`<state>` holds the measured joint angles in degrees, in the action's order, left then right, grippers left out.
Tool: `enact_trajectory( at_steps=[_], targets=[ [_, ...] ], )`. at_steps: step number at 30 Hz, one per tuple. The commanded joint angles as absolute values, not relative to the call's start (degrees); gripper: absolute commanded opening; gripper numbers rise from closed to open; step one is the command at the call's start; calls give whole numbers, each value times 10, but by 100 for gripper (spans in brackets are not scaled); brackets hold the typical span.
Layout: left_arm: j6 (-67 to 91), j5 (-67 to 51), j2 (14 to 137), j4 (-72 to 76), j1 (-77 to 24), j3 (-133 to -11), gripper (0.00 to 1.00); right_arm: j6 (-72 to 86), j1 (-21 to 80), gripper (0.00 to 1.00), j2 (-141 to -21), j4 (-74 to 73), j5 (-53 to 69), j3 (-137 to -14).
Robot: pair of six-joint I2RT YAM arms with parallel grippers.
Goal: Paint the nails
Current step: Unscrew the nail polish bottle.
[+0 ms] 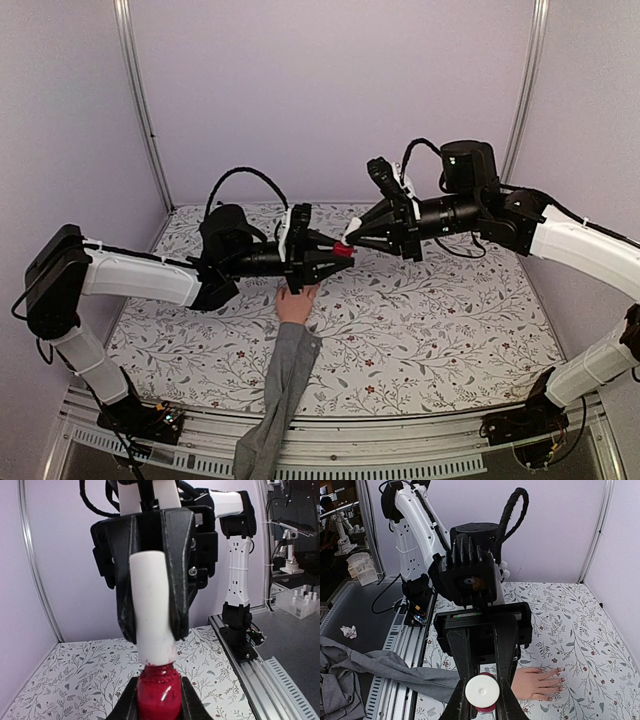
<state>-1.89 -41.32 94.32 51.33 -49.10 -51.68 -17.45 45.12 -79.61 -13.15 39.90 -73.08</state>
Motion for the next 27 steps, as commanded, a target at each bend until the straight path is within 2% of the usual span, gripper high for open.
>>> enact_trajectory(
  at_steps=[1,27],
  targets=[
    [-14,-470,955,521,-499,-533,0,-197,450,0,-780,-92,400,-726],
    [-12,-474,964,502,-499,-553,0,-225,452,0,-778,-118,388,-731]
  ],
)
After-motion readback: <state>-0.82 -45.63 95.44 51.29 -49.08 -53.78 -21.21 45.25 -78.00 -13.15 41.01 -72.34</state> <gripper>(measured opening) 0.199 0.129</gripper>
